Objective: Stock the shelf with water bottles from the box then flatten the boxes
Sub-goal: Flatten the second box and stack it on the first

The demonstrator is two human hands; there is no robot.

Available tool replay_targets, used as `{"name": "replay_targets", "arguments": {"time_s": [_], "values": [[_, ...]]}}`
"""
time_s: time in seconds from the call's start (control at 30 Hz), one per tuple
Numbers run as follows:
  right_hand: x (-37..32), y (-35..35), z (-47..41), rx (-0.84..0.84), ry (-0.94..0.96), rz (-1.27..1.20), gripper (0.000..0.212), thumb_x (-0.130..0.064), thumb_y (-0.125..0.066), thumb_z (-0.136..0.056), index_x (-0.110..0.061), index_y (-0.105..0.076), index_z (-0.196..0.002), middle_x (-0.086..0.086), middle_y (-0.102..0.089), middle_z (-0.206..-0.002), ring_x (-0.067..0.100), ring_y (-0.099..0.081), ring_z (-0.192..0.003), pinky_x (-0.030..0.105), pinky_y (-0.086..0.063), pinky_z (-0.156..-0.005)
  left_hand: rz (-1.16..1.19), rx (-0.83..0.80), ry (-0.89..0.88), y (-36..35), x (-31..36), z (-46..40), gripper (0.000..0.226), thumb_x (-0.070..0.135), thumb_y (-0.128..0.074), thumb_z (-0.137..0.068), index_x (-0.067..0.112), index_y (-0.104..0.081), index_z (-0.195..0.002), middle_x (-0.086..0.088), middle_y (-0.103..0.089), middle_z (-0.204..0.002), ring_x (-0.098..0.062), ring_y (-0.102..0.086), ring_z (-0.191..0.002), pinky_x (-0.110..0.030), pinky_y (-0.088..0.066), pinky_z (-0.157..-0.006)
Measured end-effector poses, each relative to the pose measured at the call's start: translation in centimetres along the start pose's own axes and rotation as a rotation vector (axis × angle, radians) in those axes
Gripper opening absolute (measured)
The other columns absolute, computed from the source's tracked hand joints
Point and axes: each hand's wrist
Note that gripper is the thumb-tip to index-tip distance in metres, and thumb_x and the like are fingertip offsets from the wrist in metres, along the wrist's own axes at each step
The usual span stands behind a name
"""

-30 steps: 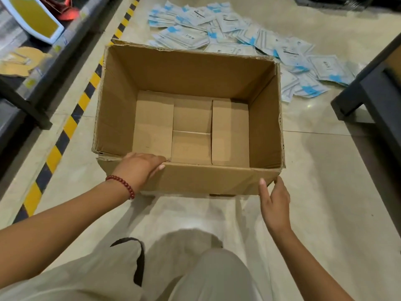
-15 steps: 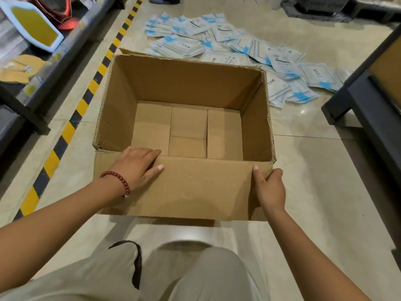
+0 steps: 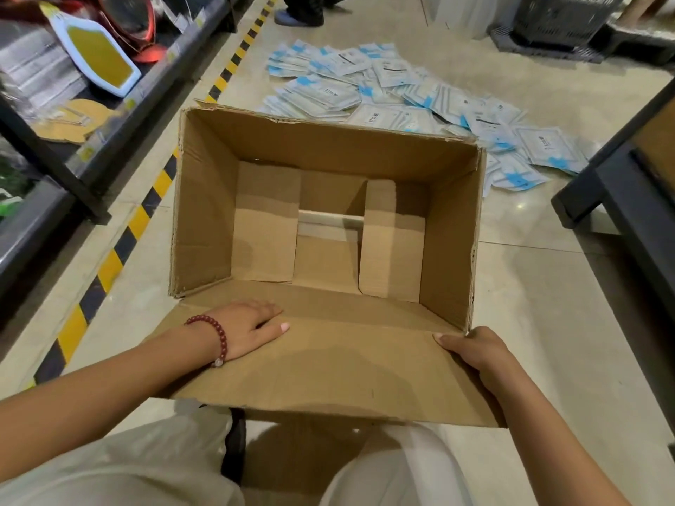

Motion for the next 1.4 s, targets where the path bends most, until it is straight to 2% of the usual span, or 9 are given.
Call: {"name": "replay_targets", "arguments": {"time_s": [0.13, 0.27, 0.37, 0.47, 0.57, 0.73, 1.1, 1.2, 1.4], "values": [[1.6, -1.5, -0.1, 0.038, -0.032, 0.012, 0.031, -0.031, -0.073, -0.081, -0.005, -0.056, -0.08, 0.009, -0.062, -0.077, 0.024, -0.059, -0.071, 0.032, -0.044, -0.064, -0.19, 0.036, -0.033, -0.7, 0.0, 0.6, 0.102, 0.08, 0.014, -0.068, 0.03, -0.025, -0.147, 0.002, -0.022, -0.156, -0.015, -0.022, -0.141, -0.03, -0.022, -0.113], [1.8, -3.0, -1.2, 0.05, -0.034, 0.049, 0.03, -0.033, -0.072, -0.08, -0.01, -0.053, -0.078, 0.006, -0.06, -0.078, 0.023, -0.057, -0.072, 0.031, -0.042, -0.062, -0.44, 0.324, -0.074, 1.5, -0.1, 1.2, 0.07, 0.063, -0.024, -0.088, 0.026, -0.022, -0.148, -0.005, -0.008, -0.158, -0.021, -0.012, -0.145, -0.04, -0.013, -0.115], [1.6, -3.9, -2.2, 0.035, -0.037, 0.1, 0.029, -0.035, -0.071, -0.08, -0.011, -0.055, -0.083, 0.004, -0.059, -0.079, 0.021, -0.057, -0.071, 0.031, -0.04, -0.058, -0.484, 0.737, -0.072, 4.6, -0.3, 1.1, 0.076, 0.055, -0.056, -0.076, 0.017, -0.039, -0.14, -0.019, -0.029, -0.15, -0.033, -0.032, -0.137, -0.054, -0.028, -0.105], [1.6, -4.8, -3.1, 0.025, -0.052, 0.123, 0.035, -0.035, -0.072, -0.08, -0.007, -0.059, -0.096, 0.007, -0.063, -0.087, 0.025, -0.059, -0.078, 0.031, -0.04, -0.061, -0.422, 0.891, 0.095, 7.7, -1.0, 0.4, 0.101, 0.052, -0.068, -0.071, 0.019, -0.012, -0.148, -0.018, -0.005, -0.155, -0.034, -0.009, -0.143, -0.055, -0.013, -0.11], [1.5, -6.1, -3.7, 0.035, -0.051, 0.115, 0.034, -0.035, -0.07, -0.081, -0.008, -0.058, -0.098, 0.008, -0.064, -0.092, 0.025, -0.058, -0.079, 0.031, -0.039, -0.063, -0.468, 0.903, 0.254, 11.1, -1.4, -0.7, 0.109, 0.05, -0.066, -0.076, 0.024, 0.012, -0.147, -0.01, 0.012, -0.156, -0.03, 0.007, -0.144, -0.054, 0.002, -0.112], [1.4, -9.0, -4.3, 0.101, 0.018, 0.114, 0.028, -0.036, -0.067, -0.085, -0.011, -0.055, -0.09, 0.008, -0.064, -0.089, 0.026, -0.056, -0.076, 0.033, -0.045, -0.067, -0.41, 0.802, 0.164, 13.4, -1.7, -1.7, 0.062, 0.016, -0.05, -0.093, 0.022, -0.022, -0.148, -0.008, -0.036, -0.149, -0.028, -0.037, -0.133, -0.047, -0.029, -0.109], [1.8, -9.6, -4.6, 0.002, 0.062, 0.187, 0.05, -0.024, -0.063, -0.084, -0.003, -0.044, -0.125, 0.014, -0.058, -0.119, 0.032, -0.057, -0.106, 0.032, -0.046, -0.075, -0.354, 0.757, 0.176, 11.3, 1.0, -5.1, 0.083, -0.012, -0.055, -0.08, 0.017, -0.019, -0.15, -0.014, -0.03, -0.151, -0.032, -0.035, -0.134, -0.043, -0.032, -0.107], [2.0, -8.1, -3.8, 0.136, 0.103, 0.153, 0.048, -0.021, -0.061, -0.087, -0.002, -0.047, -0.128, 0.016, -0.059, -0.121, 0.032, -0.057, -0.108, 0.03, -0.041, -0.072, -0.371, 0.755, 0.15, 10.8, -0.4, -4.0, 0.088, -0.011, -0.059, -0.077, 0.021, -0.02, -0.149, -0.018, -0.037, -0.146, -0.035, -0.041, -0.129, -0.046, -0.039, -0.104], [-0.8, -1.9, -2.4, 0.552, 0.492, -0.028, 0.075, -0.027, -0.071, -0.083, -0.012, -0.03, -0.145, 0.012, -0.035, -0.147, 0.03, -0.037, -0.133, 0.043, -0.037, -0.106, -0.407, 0.545, 0.149, 9.1, 0.6, -1.8, 0.079, 0.024, -0.054, -0.087, 0.039, -0.005, -0.147, -0.012, -0.047, -0.118, -0.03, -0.055, -0.095, -0.034, -0.048, -0.069]]}}
Point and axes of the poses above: each hand's wrist, its own z-axis away from the middle knuckle, its own y-axis out of the back of the hand, x = y × z
